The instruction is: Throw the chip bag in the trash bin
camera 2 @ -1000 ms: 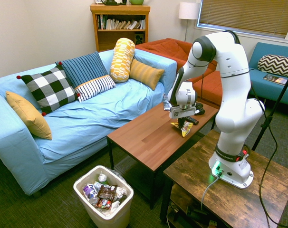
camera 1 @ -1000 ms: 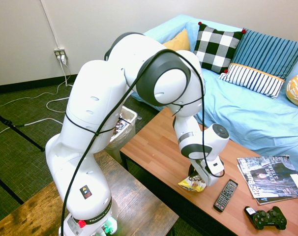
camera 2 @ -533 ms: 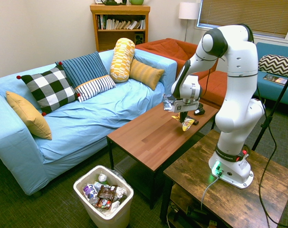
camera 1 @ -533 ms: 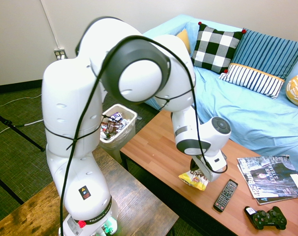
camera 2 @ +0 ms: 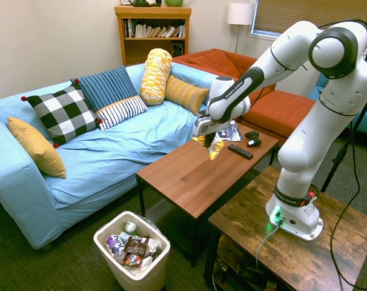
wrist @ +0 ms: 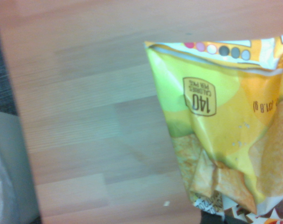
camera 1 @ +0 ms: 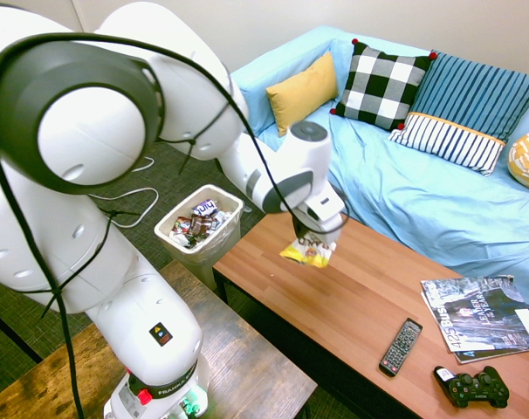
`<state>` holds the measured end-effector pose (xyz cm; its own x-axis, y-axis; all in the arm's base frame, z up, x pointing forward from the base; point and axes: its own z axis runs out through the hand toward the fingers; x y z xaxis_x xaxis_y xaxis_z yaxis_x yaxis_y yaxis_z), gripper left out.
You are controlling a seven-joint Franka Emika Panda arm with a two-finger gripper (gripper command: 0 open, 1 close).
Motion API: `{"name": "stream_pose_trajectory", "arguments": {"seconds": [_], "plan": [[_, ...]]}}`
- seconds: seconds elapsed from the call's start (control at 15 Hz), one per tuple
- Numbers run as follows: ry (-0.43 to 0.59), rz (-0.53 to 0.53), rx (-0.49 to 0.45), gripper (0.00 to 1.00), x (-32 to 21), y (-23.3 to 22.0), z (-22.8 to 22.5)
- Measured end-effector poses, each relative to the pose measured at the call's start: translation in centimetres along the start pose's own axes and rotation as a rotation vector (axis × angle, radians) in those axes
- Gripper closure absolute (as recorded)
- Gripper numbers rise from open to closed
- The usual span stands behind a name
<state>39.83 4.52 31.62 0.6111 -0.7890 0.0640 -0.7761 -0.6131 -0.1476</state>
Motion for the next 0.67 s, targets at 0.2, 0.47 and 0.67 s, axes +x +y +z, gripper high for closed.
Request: {"name": "stream_pose_trajectory", "arguments": {"seconds": [0.2, 0.47, 0.67], "plan": [[0.028, -0.082, 0.004, 1.00, -9.3, -5.0, -0.7], [0.059, -0.167, -0.013, 1.00, -17.7, -10.1, -0.2], [0.072, -0.214, -0.036, 1.00, -23.3, -14.0, 1.6]]}}
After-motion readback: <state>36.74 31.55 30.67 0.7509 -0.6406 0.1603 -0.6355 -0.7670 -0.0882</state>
